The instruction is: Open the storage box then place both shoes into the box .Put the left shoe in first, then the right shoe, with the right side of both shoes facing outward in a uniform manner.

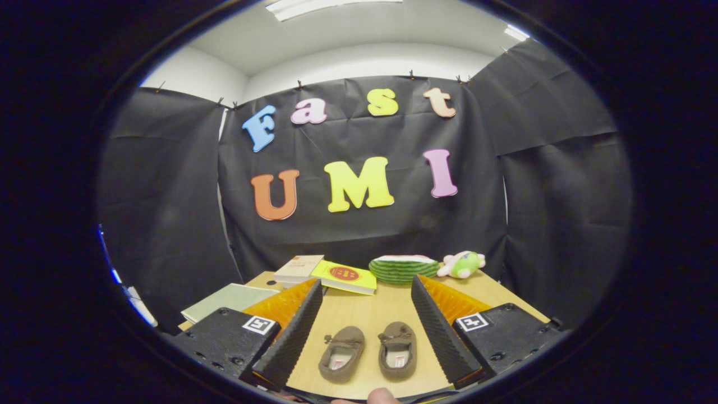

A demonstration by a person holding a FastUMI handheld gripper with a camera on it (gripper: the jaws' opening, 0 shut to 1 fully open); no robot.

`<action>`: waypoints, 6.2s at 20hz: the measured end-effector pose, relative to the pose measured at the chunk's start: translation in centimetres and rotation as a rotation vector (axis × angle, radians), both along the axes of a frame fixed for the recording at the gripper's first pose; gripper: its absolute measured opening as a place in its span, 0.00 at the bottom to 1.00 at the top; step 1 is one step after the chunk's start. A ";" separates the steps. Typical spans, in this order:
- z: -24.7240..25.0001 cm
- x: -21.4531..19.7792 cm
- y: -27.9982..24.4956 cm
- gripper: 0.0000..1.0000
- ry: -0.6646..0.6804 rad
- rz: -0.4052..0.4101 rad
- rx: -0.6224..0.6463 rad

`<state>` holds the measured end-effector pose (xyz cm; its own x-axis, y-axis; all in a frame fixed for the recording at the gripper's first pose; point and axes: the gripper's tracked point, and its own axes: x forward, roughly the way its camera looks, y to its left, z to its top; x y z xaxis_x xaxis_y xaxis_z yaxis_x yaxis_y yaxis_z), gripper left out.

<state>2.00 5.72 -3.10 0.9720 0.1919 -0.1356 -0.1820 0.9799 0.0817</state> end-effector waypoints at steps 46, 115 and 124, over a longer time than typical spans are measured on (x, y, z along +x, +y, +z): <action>-12.5 3.2 25.6 0.06 1.002 0.699 0.811; -15.2 5.2 6.1 1.00 0.709 0.181 -0.061; -24.4 5.5 4.7 0.97 0.915 0.172 -0.112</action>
